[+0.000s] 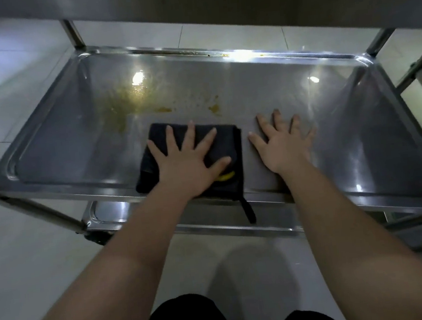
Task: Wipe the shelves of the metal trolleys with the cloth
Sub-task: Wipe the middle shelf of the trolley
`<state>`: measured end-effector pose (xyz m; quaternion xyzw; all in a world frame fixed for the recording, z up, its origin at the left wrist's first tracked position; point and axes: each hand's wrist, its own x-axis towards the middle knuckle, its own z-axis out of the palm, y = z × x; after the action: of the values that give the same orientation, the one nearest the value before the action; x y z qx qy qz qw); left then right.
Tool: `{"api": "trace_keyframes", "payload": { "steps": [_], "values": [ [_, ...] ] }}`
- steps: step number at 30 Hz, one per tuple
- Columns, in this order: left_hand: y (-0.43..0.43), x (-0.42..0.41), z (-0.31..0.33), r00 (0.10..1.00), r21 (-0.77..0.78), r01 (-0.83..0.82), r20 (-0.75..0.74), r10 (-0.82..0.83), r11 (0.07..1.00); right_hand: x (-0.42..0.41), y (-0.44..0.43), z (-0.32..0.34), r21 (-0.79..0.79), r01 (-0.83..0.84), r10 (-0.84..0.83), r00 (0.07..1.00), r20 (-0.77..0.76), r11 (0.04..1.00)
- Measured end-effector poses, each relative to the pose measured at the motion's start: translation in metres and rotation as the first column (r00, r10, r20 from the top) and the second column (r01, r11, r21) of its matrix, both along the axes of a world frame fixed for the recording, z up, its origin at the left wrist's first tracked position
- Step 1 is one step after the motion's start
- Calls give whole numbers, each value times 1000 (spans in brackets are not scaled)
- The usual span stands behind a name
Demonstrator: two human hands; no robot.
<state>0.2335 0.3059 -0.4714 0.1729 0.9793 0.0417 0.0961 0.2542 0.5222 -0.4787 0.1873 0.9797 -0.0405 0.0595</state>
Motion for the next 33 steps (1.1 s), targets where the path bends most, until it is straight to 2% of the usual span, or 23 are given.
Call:
{"api": "trace_keyframes", "payload": {
  "steps": [5,8,11,16,21,25,29,33],
  "values": [
    [-5,22,-3,999,5,-21,-26,22,1000,-10,-6,10,-48,48,-46,998,41,998],
    [-1,19,-3,999,-11,-17,-27,17,1000,-43,-15,14,8,-44,44,999,12,999],
    [0,13,-3,1000,5,-30,-9,30,1000,-64,-18,4,-17,-84,85,996,21,996],
    [14,-75,-2,996,14,-80,43,80,997,-62,-13,-5,-26,-100,99,995,-32,995],
    [54,-168,0,998,3,-67,-8,67,998,-66,-12,-9,30,-84,85,996,-38,996],
    [72,-203,2,999,21,-49,-22,50,999,-71,-13,-13,52,-70,72,996,-58,996],
    [57,-188,-1,999,0,30,-23,-30,1000,-70,-12,-15,30,-61,63,995,-75,998],
    [9,-126,0,995,-31,94,32,-94,995,-69,-14,-12,-7,-60,59,995,-80,998]
  ]
}}
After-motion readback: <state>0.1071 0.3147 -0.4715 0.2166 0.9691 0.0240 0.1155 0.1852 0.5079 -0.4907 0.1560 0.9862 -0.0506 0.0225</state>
